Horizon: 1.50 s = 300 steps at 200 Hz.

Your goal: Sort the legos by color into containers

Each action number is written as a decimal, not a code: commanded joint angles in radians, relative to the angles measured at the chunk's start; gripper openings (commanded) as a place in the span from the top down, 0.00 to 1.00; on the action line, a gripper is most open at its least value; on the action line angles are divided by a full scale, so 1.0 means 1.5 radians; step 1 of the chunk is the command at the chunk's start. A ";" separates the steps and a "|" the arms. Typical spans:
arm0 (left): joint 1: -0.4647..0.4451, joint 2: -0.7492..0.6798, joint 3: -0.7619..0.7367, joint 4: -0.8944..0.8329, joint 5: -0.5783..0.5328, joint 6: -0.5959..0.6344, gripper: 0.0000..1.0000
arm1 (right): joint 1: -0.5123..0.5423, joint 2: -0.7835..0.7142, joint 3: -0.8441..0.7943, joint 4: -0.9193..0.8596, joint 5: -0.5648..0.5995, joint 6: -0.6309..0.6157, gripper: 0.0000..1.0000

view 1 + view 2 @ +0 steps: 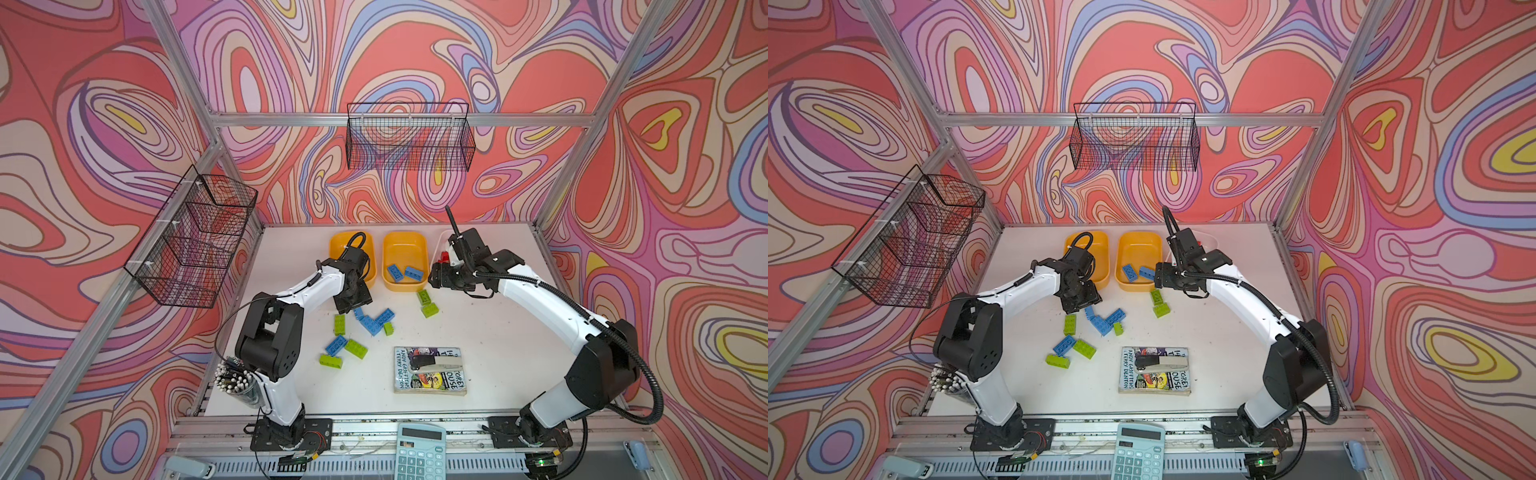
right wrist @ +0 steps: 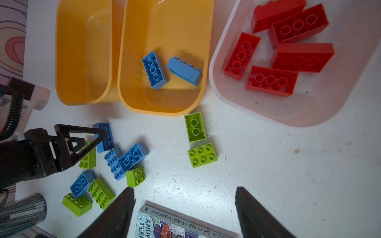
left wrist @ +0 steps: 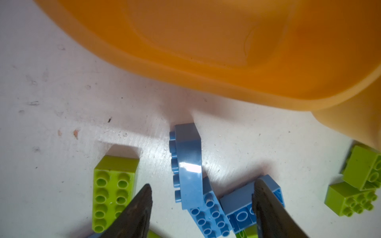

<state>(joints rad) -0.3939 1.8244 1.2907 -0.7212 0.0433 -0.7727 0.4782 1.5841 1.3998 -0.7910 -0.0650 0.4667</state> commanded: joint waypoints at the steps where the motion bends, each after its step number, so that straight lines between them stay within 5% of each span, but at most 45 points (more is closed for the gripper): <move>1: 0.000 0.033 0.017 -0.044 -0.021 0.011 0.38 | -0.002 -0.011 0.003 -0.013 0.021 0.004 0.18; 42: 0.000 0.074 0.037 -0.043 -0.025 0.018 0.49 | -0.002 0.009 0.027 -0.023 0.031 -0.005 0.18; 94: 0.000 0.095 0.063 -0.080 -0.023 0.022 0.86 | -0.004 0.039 0.067 -0.034 0.036 -0.012 0.19; 179: -0.003 0.031 0.111 -0.158 -0.018 0.041 0.99 | -0.013 0.069 0.105 -0.024 0.018 -0.016 0.19; 230: -0.026 0.068 0.313 -0.214 -0.027 0.073 0.98 | -0.021 0.071 0.113 -0.014 0.007 -0.019 0.18; 300: -0.056 0.332 0.710 -0.260 0.025 0.082 0.97 | -0.032 0.057 0.111 -0.016 0.018 -0.016 0.19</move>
<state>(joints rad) -0.4717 2.1933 2.2230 -1.0264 0.0437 -0.6544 0.4408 1.6779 1.5528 -0.8165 -0.0498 0.4461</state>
